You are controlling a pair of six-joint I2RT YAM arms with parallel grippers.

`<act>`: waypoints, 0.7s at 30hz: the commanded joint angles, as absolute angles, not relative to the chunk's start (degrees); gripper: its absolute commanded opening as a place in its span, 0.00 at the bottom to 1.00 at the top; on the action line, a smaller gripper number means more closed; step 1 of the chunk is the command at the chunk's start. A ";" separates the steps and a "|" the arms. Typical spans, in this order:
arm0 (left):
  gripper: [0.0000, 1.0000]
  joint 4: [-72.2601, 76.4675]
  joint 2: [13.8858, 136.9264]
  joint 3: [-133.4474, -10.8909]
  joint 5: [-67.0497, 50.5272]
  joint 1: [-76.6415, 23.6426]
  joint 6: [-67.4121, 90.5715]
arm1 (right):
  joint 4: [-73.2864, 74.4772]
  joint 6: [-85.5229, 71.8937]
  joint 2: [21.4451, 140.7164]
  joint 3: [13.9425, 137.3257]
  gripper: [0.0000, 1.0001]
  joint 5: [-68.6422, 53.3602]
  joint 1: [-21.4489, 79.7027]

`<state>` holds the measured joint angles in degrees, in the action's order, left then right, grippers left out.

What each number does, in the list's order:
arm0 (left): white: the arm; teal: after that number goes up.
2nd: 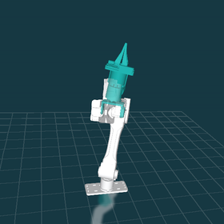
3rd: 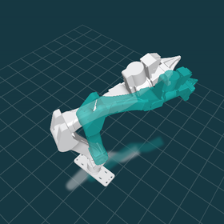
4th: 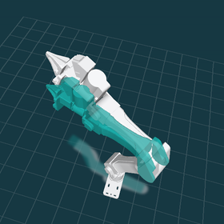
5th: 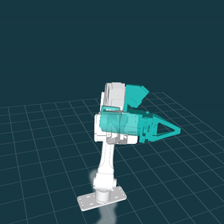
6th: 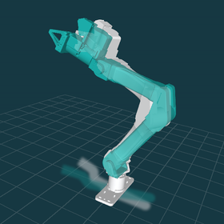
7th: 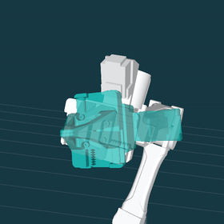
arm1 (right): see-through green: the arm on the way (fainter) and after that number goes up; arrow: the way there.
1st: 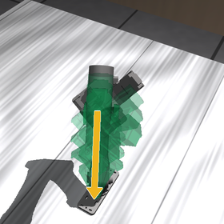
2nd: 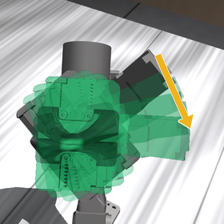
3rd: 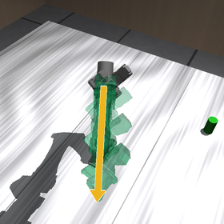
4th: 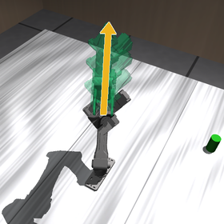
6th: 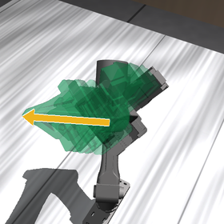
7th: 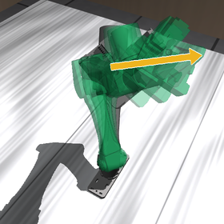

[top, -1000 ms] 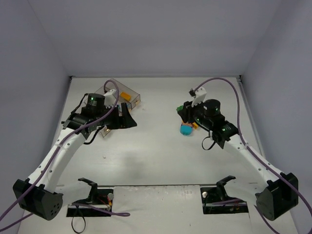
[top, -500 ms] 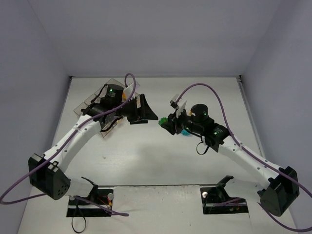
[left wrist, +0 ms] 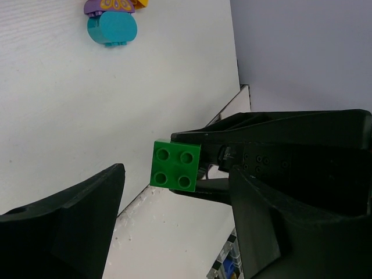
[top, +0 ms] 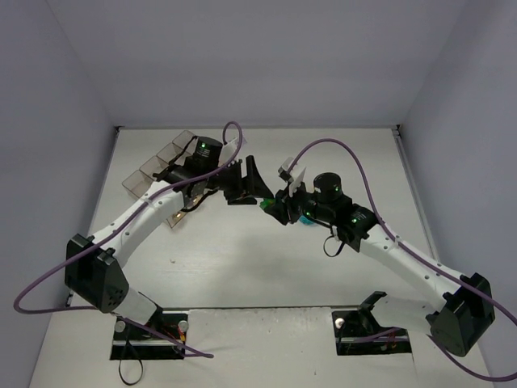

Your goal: Sort the legos into containers by color

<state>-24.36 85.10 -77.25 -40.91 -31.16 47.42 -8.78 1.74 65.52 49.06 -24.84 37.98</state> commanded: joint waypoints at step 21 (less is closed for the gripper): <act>0.00 -21.44 84.99 -78.40 -38.95 -33.22 42.45 | -13.01 0.09 67.50 51.24 0.46 -25.58 38.50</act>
